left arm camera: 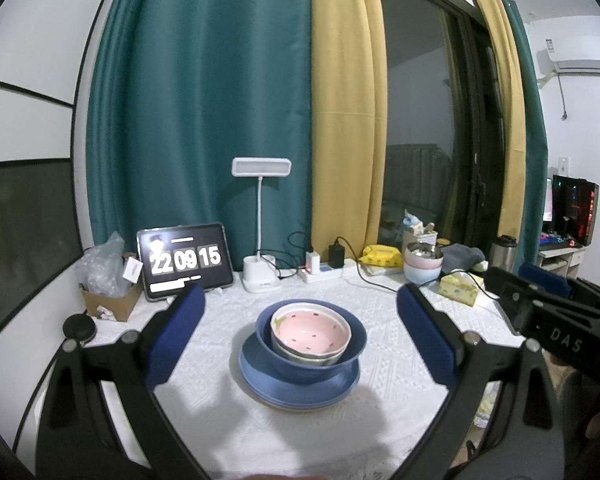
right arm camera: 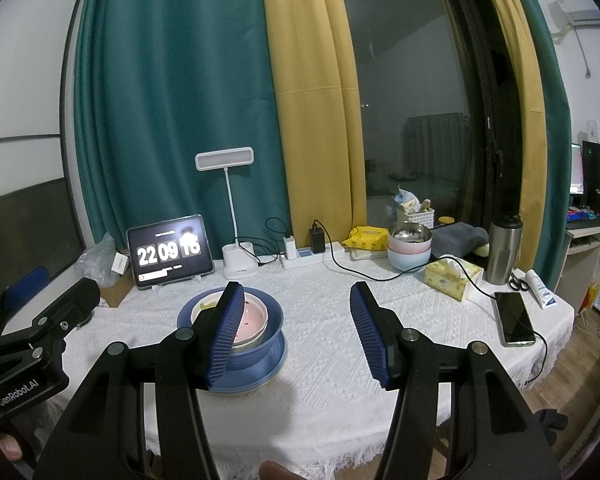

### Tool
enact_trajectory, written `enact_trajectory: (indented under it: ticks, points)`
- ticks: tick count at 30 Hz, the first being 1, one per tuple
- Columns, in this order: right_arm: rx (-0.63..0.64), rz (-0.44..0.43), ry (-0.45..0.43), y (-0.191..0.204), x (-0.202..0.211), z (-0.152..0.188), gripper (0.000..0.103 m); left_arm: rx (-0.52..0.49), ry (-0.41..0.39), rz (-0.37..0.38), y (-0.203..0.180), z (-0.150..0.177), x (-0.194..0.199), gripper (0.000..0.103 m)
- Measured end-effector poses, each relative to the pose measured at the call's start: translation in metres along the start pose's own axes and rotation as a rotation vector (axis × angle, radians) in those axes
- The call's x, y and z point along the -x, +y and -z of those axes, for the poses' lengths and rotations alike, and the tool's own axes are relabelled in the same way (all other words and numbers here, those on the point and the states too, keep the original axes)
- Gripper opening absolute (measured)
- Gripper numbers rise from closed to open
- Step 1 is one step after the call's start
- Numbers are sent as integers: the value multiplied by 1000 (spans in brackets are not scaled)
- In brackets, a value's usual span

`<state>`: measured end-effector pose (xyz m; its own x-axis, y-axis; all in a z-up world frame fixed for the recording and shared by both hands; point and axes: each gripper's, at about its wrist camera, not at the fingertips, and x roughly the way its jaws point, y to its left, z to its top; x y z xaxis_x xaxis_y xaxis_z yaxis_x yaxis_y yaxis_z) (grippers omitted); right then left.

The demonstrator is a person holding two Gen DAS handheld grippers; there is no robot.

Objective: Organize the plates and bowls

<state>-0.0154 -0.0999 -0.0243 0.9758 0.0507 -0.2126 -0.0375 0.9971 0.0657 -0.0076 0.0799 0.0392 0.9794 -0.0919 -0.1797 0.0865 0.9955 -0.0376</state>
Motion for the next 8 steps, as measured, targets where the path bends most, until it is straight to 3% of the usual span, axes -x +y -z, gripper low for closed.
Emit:
enact_trajectory:
  ticks: [8]
  points:
    - [-1, -6, 20, -3, -5, 2, 58, -2, 5, 15, -4, 1, -2, 98]
